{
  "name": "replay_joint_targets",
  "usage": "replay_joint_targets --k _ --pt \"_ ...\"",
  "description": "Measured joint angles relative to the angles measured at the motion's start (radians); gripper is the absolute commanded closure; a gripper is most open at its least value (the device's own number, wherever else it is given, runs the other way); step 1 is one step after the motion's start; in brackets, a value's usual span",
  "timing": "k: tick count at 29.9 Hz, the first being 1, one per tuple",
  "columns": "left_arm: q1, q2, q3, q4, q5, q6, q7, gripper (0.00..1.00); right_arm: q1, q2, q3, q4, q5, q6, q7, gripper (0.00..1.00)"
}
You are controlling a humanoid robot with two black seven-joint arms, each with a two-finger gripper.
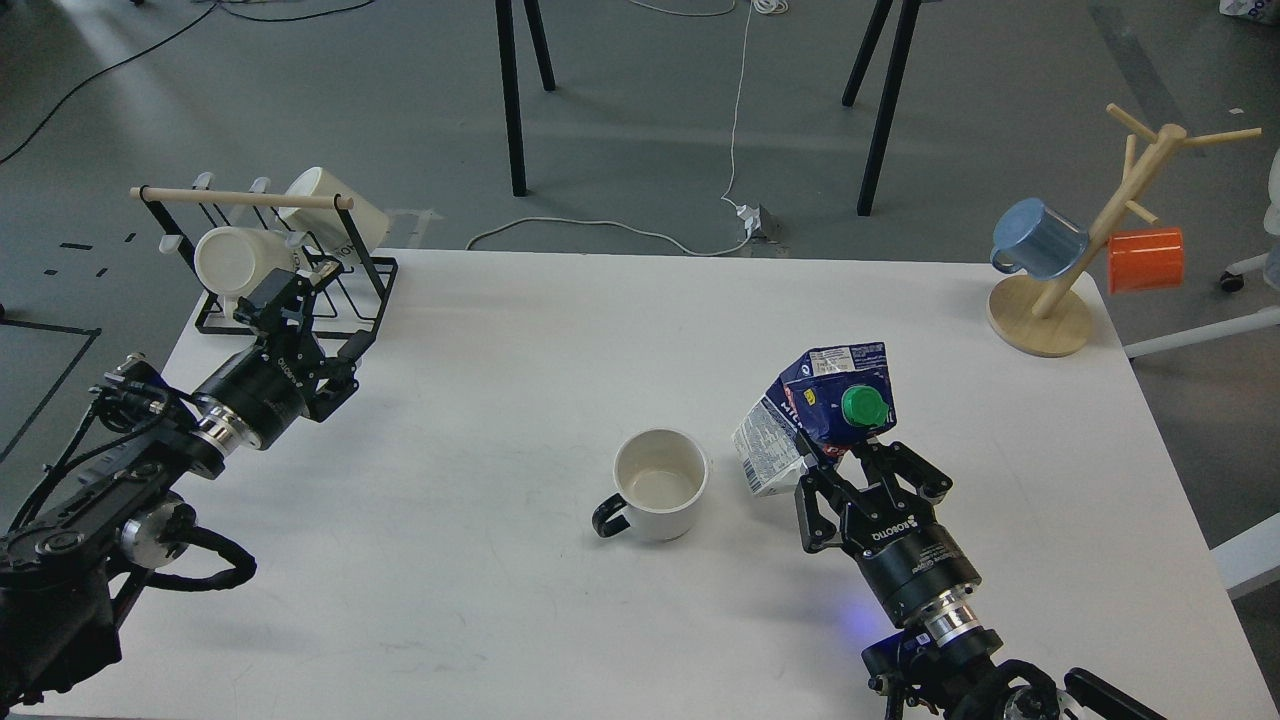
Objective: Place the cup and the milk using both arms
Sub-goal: 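Carry the carton beside the white mug and set it down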
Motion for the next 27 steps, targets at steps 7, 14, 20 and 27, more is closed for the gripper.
replay_joint_targets --k 7,14,20,27 --pt "0.006 -0.001 -0.001 0.0 0.0 0.0 0.0 0.0 0.002 0.017 -0.03 -0.033 -0.008 0.0 0.0 0.59" --pt "0.006 -0.001 -0.001 0.0 0.0 0.0 0.0 0.0 -0.002 0.03 -0.04 -0.041 -0.015 0.0 0.0 0.58" --pt "0.008 -0.001 0.0 0.0 0.0 0.0 0.0 0.0 -0.003 0.032 -0.055 -0.041 -0.03 0.0 0.0 0.53" --pt "0.009 -0.001 -0.001 0.0 0.0 0.0 0.0 0.0 -0.005 0.032 -0.06 -0.041 -0.032 0.0 0.0 0.5"
